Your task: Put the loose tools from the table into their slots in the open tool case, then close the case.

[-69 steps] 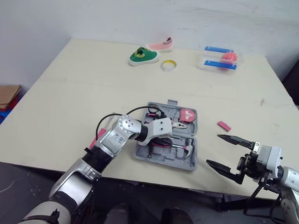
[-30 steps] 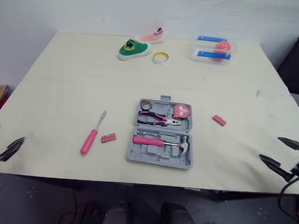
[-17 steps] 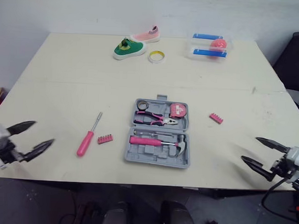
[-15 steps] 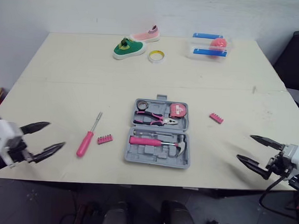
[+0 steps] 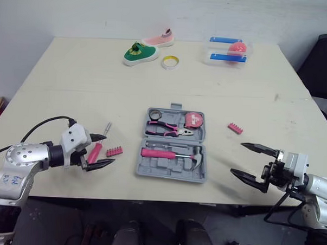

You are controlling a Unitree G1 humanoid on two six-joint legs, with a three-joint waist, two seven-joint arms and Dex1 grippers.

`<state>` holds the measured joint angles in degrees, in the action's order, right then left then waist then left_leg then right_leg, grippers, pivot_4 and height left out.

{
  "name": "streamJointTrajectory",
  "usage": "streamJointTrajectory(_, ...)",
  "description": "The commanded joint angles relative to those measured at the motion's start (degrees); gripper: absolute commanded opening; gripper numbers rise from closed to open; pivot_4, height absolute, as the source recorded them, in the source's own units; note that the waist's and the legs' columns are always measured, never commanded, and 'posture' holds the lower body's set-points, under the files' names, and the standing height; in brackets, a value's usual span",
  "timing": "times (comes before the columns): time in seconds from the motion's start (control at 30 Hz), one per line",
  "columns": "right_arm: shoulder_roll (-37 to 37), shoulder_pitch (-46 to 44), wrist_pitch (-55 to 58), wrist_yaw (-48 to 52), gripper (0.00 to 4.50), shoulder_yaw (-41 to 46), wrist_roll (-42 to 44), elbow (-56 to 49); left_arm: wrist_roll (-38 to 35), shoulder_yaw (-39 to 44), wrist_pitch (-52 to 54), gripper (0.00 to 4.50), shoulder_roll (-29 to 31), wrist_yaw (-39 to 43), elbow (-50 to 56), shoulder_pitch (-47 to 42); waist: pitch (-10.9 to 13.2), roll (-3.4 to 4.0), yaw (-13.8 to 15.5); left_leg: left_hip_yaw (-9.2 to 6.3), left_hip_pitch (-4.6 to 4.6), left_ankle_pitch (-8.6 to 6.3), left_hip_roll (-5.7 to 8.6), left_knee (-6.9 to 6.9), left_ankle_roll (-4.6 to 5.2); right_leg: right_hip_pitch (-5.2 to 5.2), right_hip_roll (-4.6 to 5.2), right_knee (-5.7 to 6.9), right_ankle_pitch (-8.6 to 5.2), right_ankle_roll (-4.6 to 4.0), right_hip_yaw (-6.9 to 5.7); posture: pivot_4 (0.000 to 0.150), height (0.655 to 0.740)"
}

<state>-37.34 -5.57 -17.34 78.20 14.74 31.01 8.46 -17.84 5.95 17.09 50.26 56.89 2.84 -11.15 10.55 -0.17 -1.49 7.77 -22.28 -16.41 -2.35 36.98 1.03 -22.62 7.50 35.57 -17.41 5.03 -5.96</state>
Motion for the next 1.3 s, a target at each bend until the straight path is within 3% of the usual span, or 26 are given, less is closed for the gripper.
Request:
streamJointTrajectory(0.03,0.49,-0.33,0.88,-0.7,4.5,-0.54,1.53,-4.33,2.75,-2.14,-1.55,4.43,0.02,0.43,-3.2,-2.8,0.0,0.0,0.01,0.01,0.0,0.0,0.0,0.0,0.0,0.0,0.0,0.0,0.0,0.0,-0.01,0.15,0.74)
streamJointTrajectory(0.43,-0.12,-0.92,7.89,-7.04,4.5,-1.91,0.98,-13.47,8.16,-10.28,3.09,4.43,0.0,3.66,-8.58,-8.55,0.05,-0.08,0.08,0.15,-0.02,0.0,0.01,0.06,0.09,-0.08,0.01,0.06,0.0,0.0,0.03,0.15,0.74)
streamJointTrajectory(0.73,0.02,-1.68,7.69,-7.45,4.5,-2.12,0.54,-13.06,10.29,-12.76,4.3,4.43,-1.0,4.57,-10.63,-9.46,0.04,-0.09,0.07,0.17,0.0,0.15,0.02,0.1,0.39,-0.06,0.01,0.09,0.0,0.01,0.04,0.15,0.74)
streamJointTrajectory(0.83,-0.02,-1.42,7.0,-7.06,4.5,-1.79,0.4,-12.23,10.45,-12.54,4.12,3.59,-0.34,4.92,-11.36,-7.36,0.02,-0.07,0.05,0.17,0.04,0.14,0.02,0.08,0.4,-0.04,0.01,0.09,0.0,0.01,0.05,0.15,0.74)
streamJointTrajectory(0.9,-0.07,-1.18,6.38,-6.62,4.5,-1.56,0.36,-11.51,10.7,-11.98,3.27,2.76,-0.3,4.4,-11.51,-6.53,0.01,-0.04,-0.06,0.19,0.08,0.14,0.01,0.06,0.4,-0.04,0.01,0.09,0.0,0.01,0.07,0.15,0.74)
streamJointTrajectory(1.3,-0.36,-0.61,5.44,-6.36,4.5,-1.36,0.64,-11.01,8.56,-8.24,1.54,2.76,-0.52,4.38,-11.62,-3.16,-0.03,0.02,-0.29,0.3,0.17,0.12,-0.14,0.03,0.35,-0.05,-0.11,0.12,0.0,0.0,0.16,0.15,0.74)
